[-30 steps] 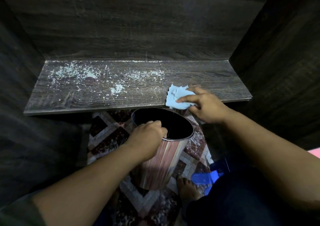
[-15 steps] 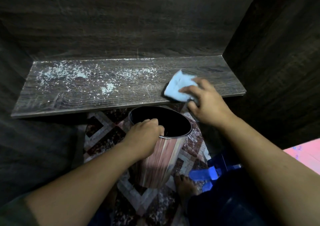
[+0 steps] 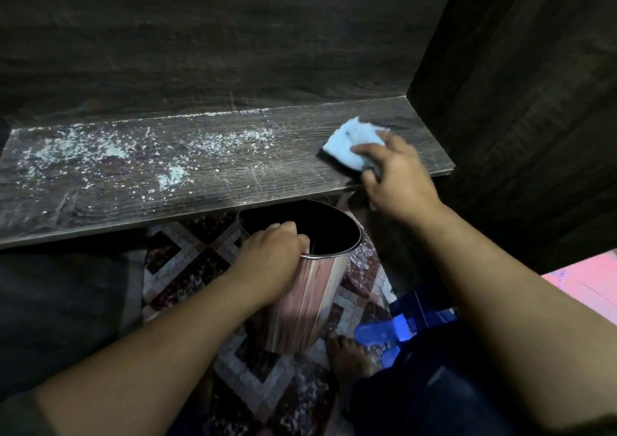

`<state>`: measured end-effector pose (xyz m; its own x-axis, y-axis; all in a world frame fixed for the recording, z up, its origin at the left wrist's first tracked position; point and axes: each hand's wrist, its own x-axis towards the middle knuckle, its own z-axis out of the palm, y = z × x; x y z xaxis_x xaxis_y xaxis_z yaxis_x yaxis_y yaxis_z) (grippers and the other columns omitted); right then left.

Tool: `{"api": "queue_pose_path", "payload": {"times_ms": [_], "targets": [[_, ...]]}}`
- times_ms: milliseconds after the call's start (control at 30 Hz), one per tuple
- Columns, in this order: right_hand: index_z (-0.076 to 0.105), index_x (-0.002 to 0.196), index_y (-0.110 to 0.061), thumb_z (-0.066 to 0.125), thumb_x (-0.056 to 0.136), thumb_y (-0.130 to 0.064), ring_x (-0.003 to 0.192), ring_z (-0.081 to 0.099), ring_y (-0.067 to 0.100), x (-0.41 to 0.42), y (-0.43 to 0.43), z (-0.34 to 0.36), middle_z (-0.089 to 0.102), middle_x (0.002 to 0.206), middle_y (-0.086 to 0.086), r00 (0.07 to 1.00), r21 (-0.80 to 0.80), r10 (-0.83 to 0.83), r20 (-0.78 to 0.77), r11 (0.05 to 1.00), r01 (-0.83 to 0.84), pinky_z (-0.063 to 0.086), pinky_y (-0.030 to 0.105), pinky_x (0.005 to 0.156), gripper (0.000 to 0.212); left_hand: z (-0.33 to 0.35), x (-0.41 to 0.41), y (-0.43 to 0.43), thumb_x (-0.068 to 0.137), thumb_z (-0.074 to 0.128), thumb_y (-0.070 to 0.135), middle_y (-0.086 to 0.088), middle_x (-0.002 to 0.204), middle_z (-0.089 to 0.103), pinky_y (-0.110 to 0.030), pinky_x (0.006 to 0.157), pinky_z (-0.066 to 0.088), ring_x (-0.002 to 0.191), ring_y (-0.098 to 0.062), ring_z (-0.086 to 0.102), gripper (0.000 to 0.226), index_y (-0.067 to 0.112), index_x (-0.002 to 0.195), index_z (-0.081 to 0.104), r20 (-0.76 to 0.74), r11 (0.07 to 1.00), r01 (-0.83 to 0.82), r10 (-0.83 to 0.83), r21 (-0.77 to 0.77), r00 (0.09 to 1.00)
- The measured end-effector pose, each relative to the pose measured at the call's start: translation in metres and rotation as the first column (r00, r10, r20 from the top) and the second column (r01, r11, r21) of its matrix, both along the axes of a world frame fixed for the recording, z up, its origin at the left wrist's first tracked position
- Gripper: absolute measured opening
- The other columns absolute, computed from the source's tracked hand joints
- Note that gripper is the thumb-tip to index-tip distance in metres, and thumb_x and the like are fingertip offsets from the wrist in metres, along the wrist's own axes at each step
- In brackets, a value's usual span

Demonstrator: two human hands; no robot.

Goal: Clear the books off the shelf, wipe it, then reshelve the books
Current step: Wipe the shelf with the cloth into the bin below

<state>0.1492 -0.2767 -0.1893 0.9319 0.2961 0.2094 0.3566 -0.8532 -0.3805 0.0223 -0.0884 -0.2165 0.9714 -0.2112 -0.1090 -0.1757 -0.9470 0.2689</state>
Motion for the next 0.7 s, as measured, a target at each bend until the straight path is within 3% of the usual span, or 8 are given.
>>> {"api": "queue_pose_path", "payload": {"times_ms": [133,233,333,400,500,533,633,700], "targets": [[0.048,0.139,-0.026,0.053,0.091,-0.031,0.132,0.032,0.041,0.045,-0.036,0.008,0.024,0.154,0.015,0.967,-0.144,-0.254,0.031,0.956,0.256,0.028,0.042,0.111,0.048,-0.002,0.006,-0.008,0.093,0.052,0.013,0.001,0.108,0.052,-0.031,0.083,0.043,0.111,-0.020,0.051,0.027,0.027,0.114,0.061,0.003,1.000,-0.013,0.013,-0.022,1.000],[0.032,0.148,-0.030,0.044,0.096,-0.047,0.142,0.019,0.037,0.069,-0.049,0.001,0.013,0.158,0.015,0.960,-0.256,-0.255,-0.115,0.941,0.219,0.019,0.043,0.115,0.056,-0.002,0.008,-0.011,0.092,0.051,0.013,0.001,0.107,0.051,-0.032,0.084,0.043,0.111,-0.020,0.050,0.027,0.026,0.113,0.061,0.006,0.999,-0.004,0.004,-0.032,1.000],[0.030,0.149,-0.033,0.042,0.095,-0.050,0.141,0.020,0.037,0.067,-0.033,-0.012,0.015,0.158,0.017,0.961,-0.298,-0.254,-0.106,0.930,0.213,0.019,0.043,0.115,0.058,-0.002,0.009,-0.011,0.091,0.052,0.015,0.000,0.108,0.051,-0.032,0.086,0.044,0.112,-0.021,0.050,0.024,0.022,0.112,0.060,0.012,1.000,0.007,-0.007,-0.010,1.000],[0.034,0.147,-0.033,0.049,0.093,-0.038,0.138,0.026,0.037,0.058,-0.012,-0.013,0.022,0.156,0.017,0.986,-0.275,-0.126,-0.112,0.957,0.091,0.023,0.040,0.114,0.056,-0.002,0.012,-0.011,0.090,0.053,0.015,0.000,0.106,0.051,-0.033,0.087,0.046,0.111,-0.021,0.050,0.023,0.021,0.111,0.060,0.021,1.000,0.003,-0.002,-0.019,1.000],[0.052,0.138,-0.028,0.054,0.088,-0.014,0.134,0.036,0.034,0.047,0.014,-0.008,0.036,0.149,0.015,0.970,-0.102,0.200,-0.139,0.971,-0.215,0.028,0.035,0.113,0.052,-0.003,0.014,-0.012,0.091,0.053,0.016,0.000,0.107,0.050,-0.035,0.089,0.046,0.110,-0.021,0.050,0.023,0.020,0.112,0.059,0.030,1.000,0.004,-0.003,-0.019,1.000],[0.055,0.135,-0.027,0.054,0.087,-0.012,0.133,0.037,0.034,0.048,0.017,-0.006,0.038,0.148,0.015,0.970,-0.062,0.213,-0.118,0.973,-0.221,0.028,0.036,0.113,0.050,-0.003,0.014,-0.012,0.091,0.054,0.016,0.000,0.108,0.050,-0.035,0.089,0.046,0.110,-0.021,0.050,0.023,0.020,0.112,0.059,0.038,1.000,0.006,-0.005,-0.021,0.999],[0.050,0.139,-0.026,0.054,0.086,-0.021,0.134,0.031,0.042,0.070,0.011,0.000,0.024,0.155,0.019,0.984,-0.165,-0.060,0.169,0.982,0.088,0.028,0.044,0.110,0.053,-0.007,0.014,-0.011,0.091,0.055,0.016,0.001,0.108,0.049,-0.034,0.091,0.045,0.110,-0.020,0.049,0.024,0.022,0.114,0.058,0.062,0.999,0.005,-0.003,-0.033,0.998],[0.032,0.148,-0.026,0.048,0.090,-0.040,0.144,0.010,0.042,0.094,0.000,0.007,0.003,0.159,0.022,0.952,-0.292,-0.203,0.230,0.919,0.266,0.014,0.048,0.115,0.062,-0.010,0.014,-0.009,0.090,0.056,0.015,0.002,0.108,0.048,-0.035,0.091,0.045,0.111,-0.020,0.049,0.026,0.023,0.115,0.058,0.070,0.999,0.000,0.004,-0.047,0.998]]}}
